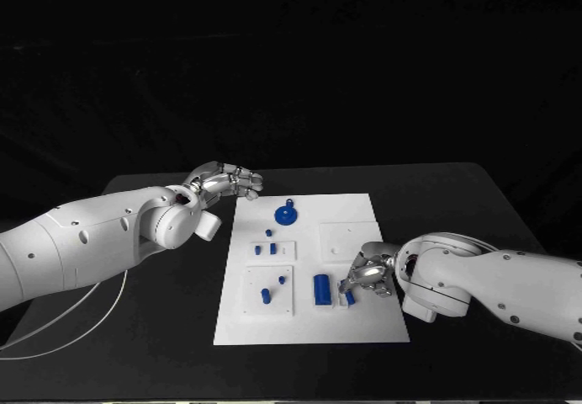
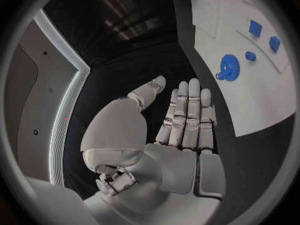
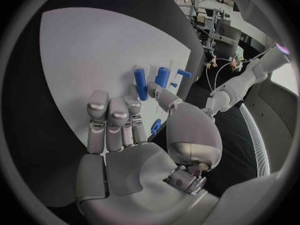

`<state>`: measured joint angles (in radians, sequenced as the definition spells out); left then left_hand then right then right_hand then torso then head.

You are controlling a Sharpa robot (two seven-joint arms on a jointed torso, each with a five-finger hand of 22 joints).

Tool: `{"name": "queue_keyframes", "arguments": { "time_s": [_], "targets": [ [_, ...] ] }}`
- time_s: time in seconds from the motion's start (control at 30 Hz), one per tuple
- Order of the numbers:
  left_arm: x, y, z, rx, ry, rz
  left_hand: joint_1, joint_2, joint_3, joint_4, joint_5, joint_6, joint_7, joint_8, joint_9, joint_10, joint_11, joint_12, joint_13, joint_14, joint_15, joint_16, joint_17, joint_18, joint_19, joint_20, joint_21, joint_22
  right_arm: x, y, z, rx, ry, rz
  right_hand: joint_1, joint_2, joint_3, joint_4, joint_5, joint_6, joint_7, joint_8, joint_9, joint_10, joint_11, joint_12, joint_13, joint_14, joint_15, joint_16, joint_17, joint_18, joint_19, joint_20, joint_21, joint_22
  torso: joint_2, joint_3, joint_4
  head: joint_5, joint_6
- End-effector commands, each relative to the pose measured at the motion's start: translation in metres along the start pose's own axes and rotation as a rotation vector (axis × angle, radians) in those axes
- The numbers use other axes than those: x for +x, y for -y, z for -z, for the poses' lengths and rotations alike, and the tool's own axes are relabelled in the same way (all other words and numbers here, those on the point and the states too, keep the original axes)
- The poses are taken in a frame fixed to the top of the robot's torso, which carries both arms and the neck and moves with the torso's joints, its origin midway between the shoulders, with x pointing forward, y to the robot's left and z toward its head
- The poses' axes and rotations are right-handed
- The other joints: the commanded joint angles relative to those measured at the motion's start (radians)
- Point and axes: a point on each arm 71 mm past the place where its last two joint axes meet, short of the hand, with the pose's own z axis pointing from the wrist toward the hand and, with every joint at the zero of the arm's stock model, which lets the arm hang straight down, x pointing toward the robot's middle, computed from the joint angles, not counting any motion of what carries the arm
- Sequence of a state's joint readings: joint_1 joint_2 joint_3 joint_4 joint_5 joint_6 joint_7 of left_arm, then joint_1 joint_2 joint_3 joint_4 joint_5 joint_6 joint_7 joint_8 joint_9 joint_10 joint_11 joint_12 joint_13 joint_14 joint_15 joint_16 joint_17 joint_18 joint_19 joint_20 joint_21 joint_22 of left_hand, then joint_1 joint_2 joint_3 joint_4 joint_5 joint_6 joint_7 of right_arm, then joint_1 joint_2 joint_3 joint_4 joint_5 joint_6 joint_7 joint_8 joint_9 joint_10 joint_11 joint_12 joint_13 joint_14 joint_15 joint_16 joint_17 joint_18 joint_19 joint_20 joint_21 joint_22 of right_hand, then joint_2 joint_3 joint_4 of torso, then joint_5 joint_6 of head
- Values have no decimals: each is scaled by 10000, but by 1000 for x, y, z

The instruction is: Assemble the parts on the task board

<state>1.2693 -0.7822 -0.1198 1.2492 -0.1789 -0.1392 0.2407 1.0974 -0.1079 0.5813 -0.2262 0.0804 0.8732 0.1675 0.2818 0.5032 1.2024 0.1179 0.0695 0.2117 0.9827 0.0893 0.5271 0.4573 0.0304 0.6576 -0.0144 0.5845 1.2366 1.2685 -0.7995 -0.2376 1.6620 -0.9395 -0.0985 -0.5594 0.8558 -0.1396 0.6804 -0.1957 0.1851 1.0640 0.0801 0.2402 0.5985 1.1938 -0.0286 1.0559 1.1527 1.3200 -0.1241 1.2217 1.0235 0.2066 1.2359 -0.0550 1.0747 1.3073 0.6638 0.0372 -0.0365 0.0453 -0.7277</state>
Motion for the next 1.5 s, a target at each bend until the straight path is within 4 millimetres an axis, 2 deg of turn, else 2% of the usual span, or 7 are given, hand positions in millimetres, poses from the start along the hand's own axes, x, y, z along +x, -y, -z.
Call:
{"name": "queue_keyframes", "arguments": {
  "time_s": [0.03, 0.37, 0.5, 0.73, 0.8, 1.27, 1.5],
  "targets": [
    [2, 1, 0, 60, -191, 26, -92, -16, -10, 71, 18, -87, -6, 34, -10, -27, 0, 18, -2, 55, -6, -43, 13, -42, 42, 33, -57, 10, 6, -2, 0, -43, -421, 207, -124, -35, -14, 50, -104, 28, 29, -6, -18, 46, 1, -44, -4, -20, -85, -41, -12, 552, 13, -69, -4, 133, 0, 3, -9, 20, -3],
    [2, 1, 0, 46, -203, 25, -96, -18, -11, 76, 16, -91, -5, 33, -12, -30, 1, 17, -3, 53, -5, -53, 23, -42, 41, 34, -63, 15, 6, -3, 0, -129, -362, 169, -248, -209, -4, 240, -246, 32, 29, -9, -49, 37, 1, -58, -2, -22, -85, -62, -26, 552, 6, -81, -29, 126, -1, 5, -11, 53, -6],
    [2, 1, -1, 46, -208, 22, -97, -17, -11, 78, 16, -91, -5, 33, -12, -31, 1, 16, -3, 52, -4, -56, 26, -42, 41, 34, -65, 16, 6, -3, 1, -185, -372, 169, -342, -126, 5, 384, -350, 68, 18, 11, -58, 53, -9, -55, 2, -16, -91, -58, -25, 552, 12, -84, -30, 129, -3, 8, -10, 55, -14],
    [3, 1, -1, 39, -219, 22, -102, -14, -12, 85, 16, -92, -4, 34, -13, -32, 2, 16, -3, 52, -3, -63, 33, -43, 41, 35, -69, 20, 6, -3, 1, -236, -415, 190, -731, 239, 80, 741, -675, 172, -14, 45, -107, 87, -34, -54, 8, -25, -105, -40, -10, 552, -20, -60, -23, 152, -2, 5, -6, 63, -16],
    [3, 1, -1, 41, -221, 22, -103, -14, -13, 87, 16, -93, -4, 34, -14, -33, 3, 16, -3, 52, -3, -65, 35, -43, 41, 35, -69, 20, 7, -3, 2, -253, -437, 203, -741, 155, 380, 779, -1057, 217, -39, 52, -146, 112, -60, -51, 13, -42, -132, -51, -14, 552, -52, -82, -32, 157, -2, 5, -6, 63, -16],
    [2, 1, 0, 38, -215, 11, -103, -11, -11, 94, 17, -94, -5, 35, -16, -36, 3, 14, -3, 51, -2, -78, 49, -43, 40, 35, -77, 27, 8, -4, 2, -309, -481, 232, -850, 324, 624, 809, -1133, 291, -53, 80, -194, 170, -76, -35, 29, -32, -140, -40, -14, 552, -35, -84, 5, 170, -1, 2, -2, 94, -27],
    [2, 1, 0, 37, -219, 12, -100, -13, -11, 93, 18, -95, -5, 35, -16, -37, 3, 14, -3, 50, -2, -82, 54, -43, 40, 35, -80, 29, 8, -4, 2, -316, -504, 245, -848, 330, 642, 784, -1122, 301, -56, 85, -197, 177, -79, -32, 32, -32, -142, -39, -13, 552, -36, -85, 9, 172, -2, 3, -7, 105, -39]
  ]
}}
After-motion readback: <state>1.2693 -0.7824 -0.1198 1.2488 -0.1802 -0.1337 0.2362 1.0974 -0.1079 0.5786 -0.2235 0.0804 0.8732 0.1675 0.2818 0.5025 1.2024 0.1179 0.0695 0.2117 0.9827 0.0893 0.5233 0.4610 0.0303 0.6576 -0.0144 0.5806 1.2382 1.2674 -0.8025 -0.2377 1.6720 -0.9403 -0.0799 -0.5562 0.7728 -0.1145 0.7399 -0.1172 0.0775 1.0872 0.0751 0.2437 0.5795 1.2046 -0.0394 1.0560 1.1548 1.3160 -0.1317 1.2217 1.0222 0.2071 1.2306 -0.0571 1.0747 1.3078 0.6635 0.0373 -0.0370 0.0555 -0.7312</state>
